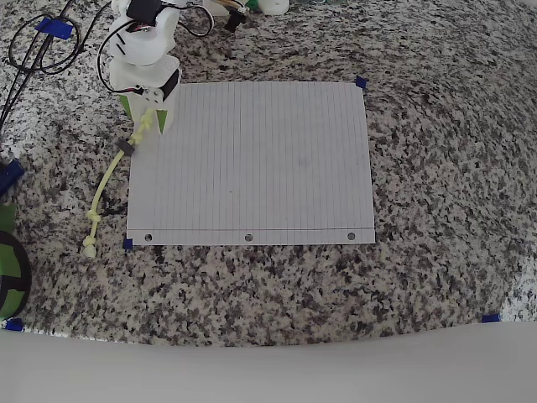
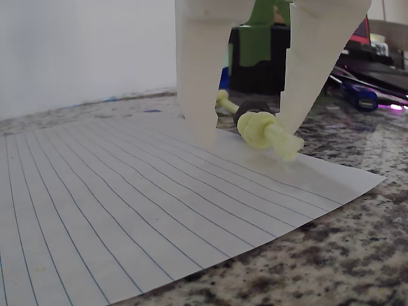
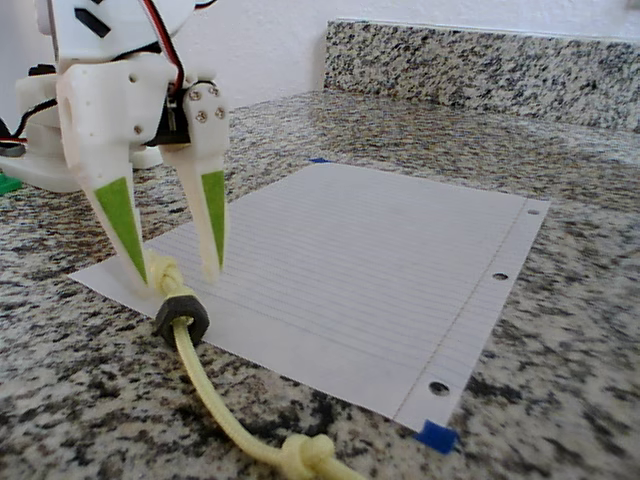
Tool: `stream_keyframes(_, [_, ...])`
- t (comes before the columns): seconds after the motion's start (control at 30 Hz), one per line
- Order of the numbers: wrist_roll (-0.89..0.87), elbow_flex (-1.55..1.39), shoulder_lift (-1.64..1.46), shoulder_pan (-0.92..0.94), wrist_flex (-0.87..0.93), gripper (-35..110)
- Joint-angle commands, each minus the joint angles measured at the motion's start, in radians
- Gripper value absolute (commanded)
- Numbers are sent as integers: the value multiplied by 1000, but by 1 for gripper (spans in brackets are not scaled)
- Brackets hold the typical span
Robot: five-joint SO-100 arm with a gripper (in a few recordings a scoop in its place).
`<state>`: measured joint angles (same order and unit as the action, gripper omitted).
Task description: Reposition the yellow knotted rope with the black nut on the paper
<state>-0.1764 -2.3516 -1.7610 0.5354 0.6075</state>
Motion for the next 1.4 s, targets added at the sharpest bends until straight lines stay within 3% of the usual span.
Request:
stream_keyframes(0.0, [11,3,2,-3,-12,48])
stream_keyframes(0.17, [11,3,9,-2,-8,40])
stream_keyframes(0.27, [12,3,14,-2,-8,0])
stream_keyframes(0.67, [149,3,-69,-14,20,0])
stream_keyframes(0.87, [647,2,-247,-26,-25,0])
stream_keyframes(1.37, [1154,-2,-750,-97,135,0])
